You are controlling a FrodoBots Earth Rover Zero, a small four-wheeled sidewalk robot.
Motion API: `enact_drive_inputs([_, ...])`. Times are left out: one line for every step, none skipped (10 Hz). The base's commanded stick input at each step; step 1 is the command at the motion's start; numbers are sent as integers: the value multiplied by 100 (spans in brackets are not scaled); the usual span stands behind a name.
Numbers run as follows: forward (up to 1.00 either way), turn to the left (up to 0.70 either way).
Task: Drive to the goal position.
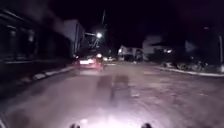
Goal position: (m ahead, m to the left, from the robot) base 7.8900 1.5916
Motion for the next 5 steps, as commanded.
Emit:
enact_drive_inputs([85, -9])
enact_drive_inputs([85, 0])
enact_drive_inputs([85, 0])
enact_drive_inputs([85, 0])
enact_drive_inputs([85, 0])
